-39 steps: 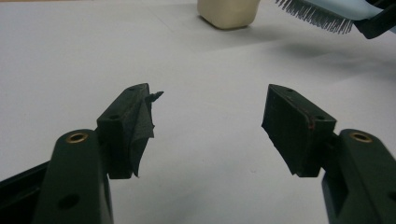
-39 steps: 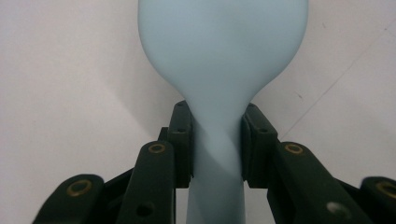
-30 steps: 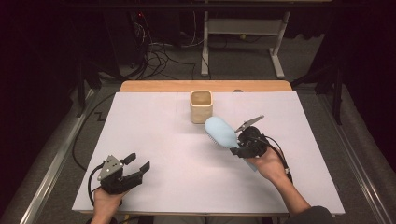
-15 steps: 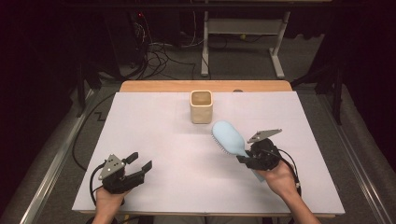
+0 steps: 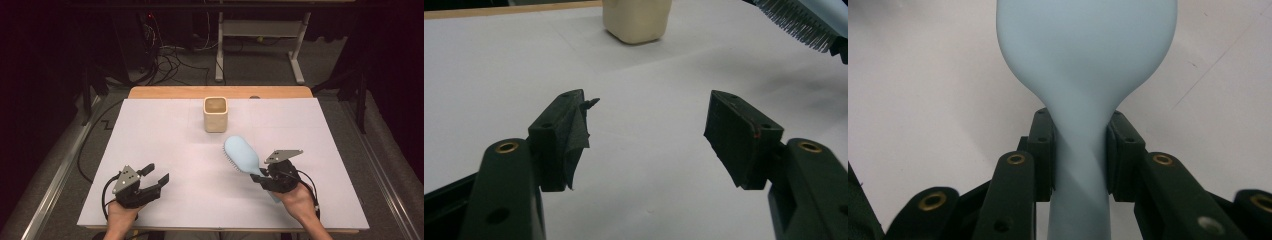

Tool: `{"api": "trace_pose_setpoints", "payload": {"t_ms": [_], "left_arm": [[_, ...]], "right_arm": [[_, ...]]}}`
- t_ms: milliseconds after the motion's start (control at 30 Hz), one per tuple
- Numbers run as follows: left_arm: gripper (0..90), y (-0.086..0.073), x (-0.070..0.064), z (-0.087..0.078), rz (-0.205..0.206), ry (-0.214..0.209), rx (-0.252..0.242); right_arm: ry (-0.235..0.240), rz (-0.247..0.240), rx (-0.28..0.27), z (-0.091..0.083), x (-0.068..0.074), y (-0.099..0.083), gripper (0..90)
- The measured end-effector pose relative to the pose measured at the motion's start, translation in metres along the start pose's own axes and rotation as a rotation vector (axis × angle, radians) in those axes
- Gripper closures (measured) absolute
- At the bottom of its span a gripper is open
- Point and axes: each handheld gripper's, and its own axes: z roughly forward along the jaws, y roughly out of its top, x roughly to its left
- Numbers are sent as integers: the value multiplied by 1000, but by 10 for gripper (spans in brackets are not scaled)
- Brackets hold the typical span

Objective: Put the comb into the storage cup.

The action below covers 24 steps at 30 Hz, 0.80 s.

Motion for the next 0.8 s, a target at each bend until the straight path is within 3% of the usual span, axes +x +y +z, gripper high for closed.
{"api": "trace_pose_setpoints", "payload": {"t_ms": [667, 800], "left_arm": [[330, 15, -18, 12, 16, -62, -24], [324, 20, -21, 15, 8, -92, -30]], "right_arm": [[32, -32, -55, 1, 16, -2, 706], [39, -30, -65, 2, 18, -2, 706]]}}
